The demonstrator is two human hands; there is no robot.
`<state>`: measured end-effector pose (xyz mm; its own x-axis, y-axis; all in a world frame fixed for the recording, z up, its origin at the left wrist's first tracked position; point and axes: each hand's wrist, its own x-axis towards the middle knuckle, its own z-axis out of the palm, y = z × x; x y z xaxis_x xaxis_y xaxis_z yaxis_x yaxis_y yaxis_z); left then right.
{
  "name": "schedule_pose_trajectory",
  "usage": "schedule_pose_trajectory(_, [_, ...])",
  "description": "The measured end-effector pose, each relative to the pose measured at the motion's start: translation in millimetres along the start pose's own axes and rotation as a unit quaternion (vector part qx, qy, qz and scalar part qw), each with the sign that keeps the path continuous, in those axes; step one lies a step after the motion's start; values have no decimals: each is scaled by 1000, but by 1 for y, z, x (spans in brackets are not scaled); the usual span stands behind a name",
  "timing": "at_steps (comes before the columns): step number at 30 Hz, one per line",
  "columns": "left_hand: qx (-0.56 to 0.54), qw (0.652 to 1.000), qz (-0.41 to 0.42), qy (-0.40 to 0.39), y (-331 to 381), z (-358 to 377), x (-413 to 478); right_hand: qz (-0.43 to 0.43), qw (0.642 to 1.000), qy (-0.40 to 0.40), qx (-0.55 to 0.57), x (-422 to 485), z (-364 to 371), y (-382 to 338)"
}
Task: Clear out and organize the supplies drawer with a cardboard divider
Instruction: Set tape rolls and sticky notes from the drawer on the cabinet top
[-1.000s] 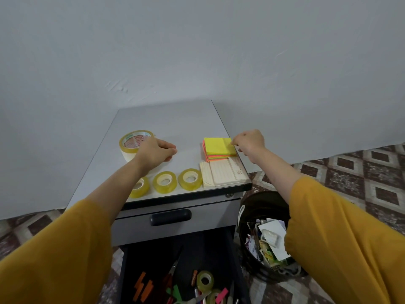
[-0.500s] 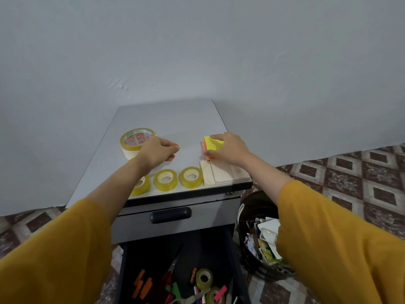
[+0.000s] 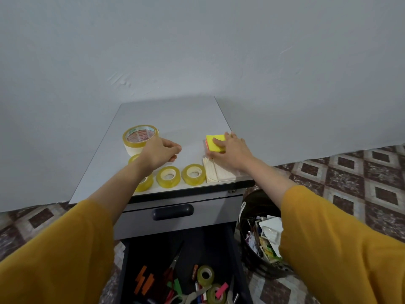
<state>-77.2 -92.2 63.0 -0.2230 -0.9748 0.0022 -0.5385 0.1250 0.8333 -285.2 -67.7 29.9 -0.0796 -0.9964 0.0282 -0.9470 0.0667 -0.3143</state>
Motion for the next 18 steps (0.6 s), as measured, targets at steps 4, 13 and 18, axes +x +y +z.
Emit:
schedule_pose_trajectory(4, [11, 1000, 16, -3, 3, -1, -6, -4, 1000, -17, 15, -4, -6, 2])
schedule_pose_trajectory(13, [-18, 999, 40, -4, 18, -20, -50, -36, 982, 127, 137, -50, -26, -27])
schedule_pose_trajectory(18, [-64, 997, 36, -11, 12, -16, -99, -45, 961, 167, 214, -100, -21, -43])
